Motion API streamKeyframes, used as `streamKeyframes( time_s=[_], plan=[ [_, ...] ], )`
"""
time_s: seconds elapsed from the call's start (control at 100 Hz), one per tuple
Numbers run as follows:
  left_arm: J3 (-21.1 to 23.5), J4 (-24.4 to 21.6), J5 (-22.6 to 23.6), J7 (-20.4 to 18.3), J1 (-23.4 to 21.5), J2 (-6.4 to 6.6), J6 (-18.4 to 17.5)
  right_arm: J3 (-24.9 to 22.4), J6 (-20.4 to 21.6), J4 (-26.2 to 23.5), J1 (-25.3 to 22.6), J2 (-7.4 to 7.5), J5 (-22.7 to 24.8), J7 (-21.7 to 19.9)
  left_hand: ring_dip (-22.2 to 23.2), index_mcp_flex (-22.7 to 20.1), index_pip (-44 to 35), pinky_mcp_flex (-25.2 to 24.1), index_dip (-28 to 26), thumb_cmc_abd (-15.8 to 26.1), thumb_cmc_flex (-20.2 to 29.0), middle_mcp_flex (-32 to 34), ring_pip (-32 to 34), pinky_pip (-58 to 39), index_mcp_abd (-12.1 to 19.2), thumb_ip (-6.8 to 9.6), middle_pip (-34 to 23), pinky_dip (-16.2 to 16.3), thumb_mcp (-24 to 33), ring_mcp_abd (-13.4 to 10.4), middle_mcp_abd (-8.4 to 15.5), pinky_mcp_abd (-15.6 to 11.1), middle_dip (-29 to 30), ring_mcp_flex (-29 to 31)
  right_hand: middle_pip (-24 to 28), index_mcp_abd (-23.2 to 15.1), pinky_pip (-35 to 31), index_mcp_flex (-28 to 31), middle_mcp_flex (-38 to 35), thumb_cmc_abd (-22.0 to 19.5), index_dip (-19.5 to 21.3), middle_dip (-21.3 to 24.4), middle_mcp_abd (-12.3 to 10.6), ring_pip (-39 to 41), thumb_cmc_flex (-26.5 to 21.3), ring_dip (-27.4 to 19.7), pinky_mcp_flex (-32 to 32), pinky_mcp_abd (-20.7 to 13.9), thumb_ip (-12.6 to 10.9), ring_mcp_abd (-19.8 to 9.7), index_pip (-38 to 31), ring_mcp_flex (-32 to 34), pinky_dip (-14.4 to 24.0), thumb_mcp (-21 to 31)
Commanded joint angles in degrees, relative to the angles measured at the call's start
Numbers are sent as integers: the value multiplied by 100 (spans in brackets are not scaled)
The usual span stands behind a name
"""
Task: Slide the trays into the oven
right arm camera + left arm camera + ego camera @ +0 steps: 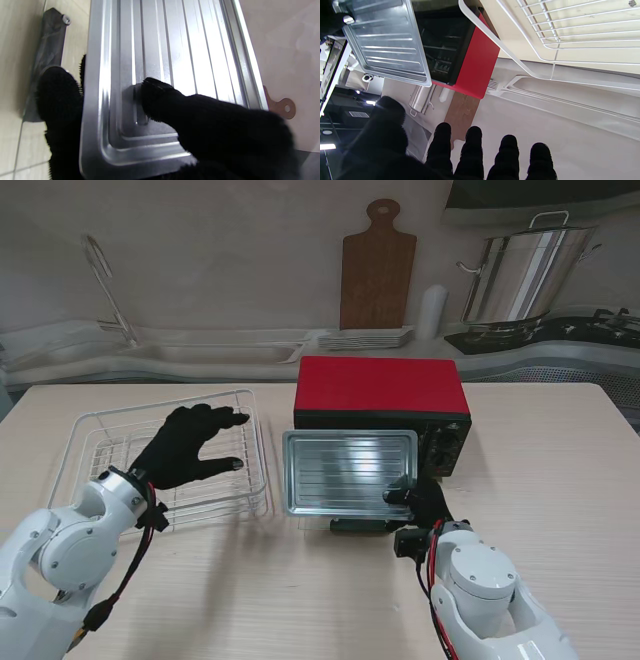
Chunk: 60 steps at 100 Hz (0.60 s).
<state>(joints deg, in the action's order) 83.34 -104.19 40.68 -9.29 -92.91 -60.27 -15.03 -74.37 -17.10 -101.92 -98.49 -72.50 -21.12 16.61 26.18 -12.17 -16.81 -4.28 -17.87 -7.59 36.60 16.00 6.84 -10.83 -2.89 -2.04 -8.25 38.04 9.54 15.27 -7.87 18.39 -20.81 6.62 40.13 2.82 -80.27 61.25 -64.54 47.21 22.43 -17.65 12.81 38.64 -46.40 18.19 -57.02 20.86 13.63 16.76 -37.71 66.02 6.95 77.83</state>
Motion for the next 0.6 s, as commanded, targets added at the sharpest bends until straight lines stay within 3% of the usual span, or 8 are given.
streamKeyframes(
  time_s=[0.0,0.09,0.29,0.59],
  plan=[
    [-85,2,46,-120,-32,-26,-28,-53,-39,1,-37,-41,-19,-83,-131,66,106,-172,130,293,50,-243,-179,335,117,132,169,-113,-192,-182,110,-210,132,-191,157,-232,-297,371,127,-217,104,-85,146,241,-521,16,-278,-192,68,161,-849,480,35,525],
    [-245,11,354,-1,-28,-28,56,-142,-241,25,-21,-56,-53,-85,-208,88,164,-149,209,393,131,-283,-199,447,63,158,216,-307,-324,-200,85,-219,233,-248,194,-162,-354,300,144,-203,73,-95,232,234,-529,-10,-295,-155,75,190,-843,533,44,526],
    [-713,75,1199,852,-41,-103,597,-347,-781,73,36,-99,-320,-126,-214,-8,148,-144,216,455,226,-205,-174,524,-15,185,185,-466,-382,-151,13,-156,225,-218,265,-23,-514,173,139,-148,-18,-96,394,246,-539,-55,-329,-51,76,272,-863,678,77,543],
    [-899,142,1132,907,-4,-115,633,-549,-1609,177,254,-197,-772,-141,-228,7,173,-131,226,471,277,-249,-180,547,-4,203,185,-595,-434,-170,18,-160,222,-266,351,155,-620,-55,201,-132,-143,-104,555,253,-536,-102,-335,23,92,325,-871,748,93,537]
  ],
)
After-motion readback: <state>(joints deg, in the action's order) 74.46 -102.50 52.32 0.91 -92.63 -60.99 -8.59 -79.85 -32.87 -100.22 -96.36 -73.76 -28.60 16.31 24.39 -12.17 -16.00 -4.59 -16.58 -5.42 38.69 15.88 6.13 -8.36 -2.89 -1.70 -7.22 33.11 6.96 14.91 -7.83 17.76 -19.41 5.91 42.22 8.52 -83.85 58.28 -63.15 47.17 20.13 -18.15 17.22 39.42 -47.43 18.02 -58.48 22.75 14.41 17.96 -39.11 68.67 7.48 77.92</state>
